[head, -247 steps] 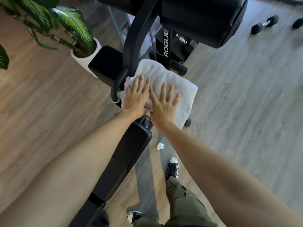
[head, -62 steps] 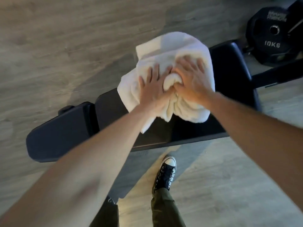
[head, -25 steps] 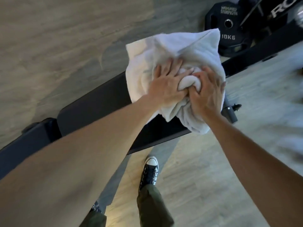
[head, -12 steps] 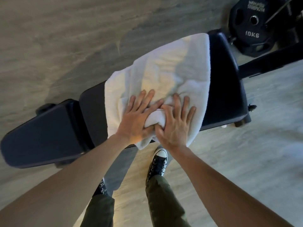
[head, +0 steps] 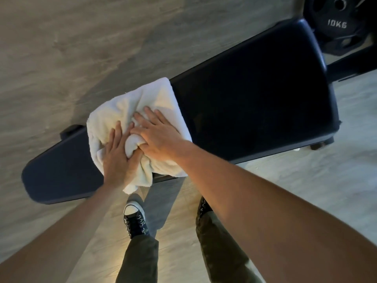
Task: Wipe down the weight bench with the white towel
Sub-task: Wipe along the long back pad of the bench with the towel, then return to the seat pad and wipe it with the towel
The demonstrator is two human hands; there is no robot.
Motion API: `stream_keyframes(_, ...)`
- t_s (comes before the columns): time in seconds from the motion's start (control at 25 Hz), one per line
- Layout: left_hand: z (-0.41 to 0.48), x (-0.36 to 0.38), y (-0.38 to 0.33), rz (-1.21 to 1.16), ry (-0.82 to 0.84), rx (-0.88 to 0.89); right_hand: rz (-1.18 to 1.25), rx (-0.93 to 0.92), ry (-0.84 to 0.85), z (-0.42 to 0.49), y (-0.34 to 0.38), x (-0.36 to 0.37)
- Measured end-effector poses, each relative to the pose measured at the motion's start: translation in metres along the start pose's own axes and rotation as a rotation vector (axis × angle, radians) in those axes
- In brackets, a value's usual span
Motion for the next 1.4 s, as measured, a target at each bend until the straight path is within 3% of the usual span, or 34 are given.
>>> stream_keyframes(0.08, 0.016, -0.025, -0.013, -0.045, -0.045, -0.009, 0.142, -0.022, -0.05, 0.009, 0.0, -0.02)
stream_keyframes(0.16, 0.021, -0.05, -0.034, -0.067, -0.11, 0.031, 0.397, 0.024, -0.256, 0.0, 0.001, -0.041)
stream_keyframes(0.24, 0.023, -0.067, -0.059, -0.067, -0.132, 0.095, 0.504, 0.128, -0.406, -0.023, -0.003, -0.05)
stream_keyframes(0.56, -0.025, -0.143, -0.139, 0.068, -0.046, 0.254, 0.134, 0.43, -0.47, -0.105, 0.02, -0.103)
stream_keyframes(0.84, -0.084, -0.27, -0.244, 0.046, 0.052, 0.387, 0.235, 0.557, -0.754, -0.195, 0.099, -0.241)
stream_keyframes(1.04, -0.136, -0.348, -0.358, 0.17, 0.208, 0.632, 0.231, 0.757, -0.902, -0.294, 0.158, -0.338)
stream_keyframes(1.24, -0.194, -0.383, -0.512, 0.337, 0.164, 0.947, 0.21, 0.943, -1.097, -0.411, 0.171, -0.427)
stream_keyframes(1.4, -0.269, -0.367, -0.655, 0.437, 0.103, 1.225, 0.134, 1.059, -1.29, -0.535, 0.155, -0.478)
Point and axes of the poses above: each hand's wrist, its own z-axis towards the middle knuckle, its own x-axis out of the palm, y = z × x, the point moved 4 cm from there along z, towards the middle knuckle, and after that the axes turned 9 degrees about -x, right-handed, at the moved point
